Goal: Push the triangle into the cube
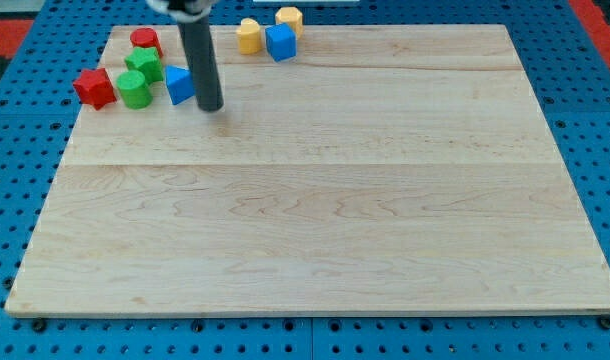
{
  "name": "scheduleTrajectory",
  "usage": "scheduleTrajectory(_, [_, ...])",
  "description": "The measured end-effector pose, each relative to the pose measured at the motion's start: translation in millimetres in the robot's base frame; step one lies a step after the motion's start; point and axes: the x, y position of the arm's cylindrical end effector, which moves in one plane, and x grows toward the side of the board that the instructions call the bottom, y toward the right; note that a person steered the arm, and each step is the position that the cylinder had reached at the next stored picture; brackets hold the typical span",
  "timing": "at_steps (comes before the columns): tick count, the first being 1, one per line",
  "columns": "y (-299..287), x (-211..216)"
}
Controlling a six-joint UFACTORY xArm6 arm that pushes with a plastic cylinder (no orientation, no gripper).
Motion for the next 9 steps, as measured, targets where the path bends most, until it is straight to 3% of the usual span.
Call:
scheduleTrajectory(1, [-61.9, 7.0])
scheduleTrajectory(2, [-79.7, -20.6])
scheduleTrajectory(5, [61.8, -111.6])
scheduleTrajectory(6, [65.4, -83.3])
scheduleTrajectory(7, [115.2, -58.2])
scheduleTrajectory(8, [209.5, -107.8])
scheduleTrajectory(9, [205.1, -183.4])
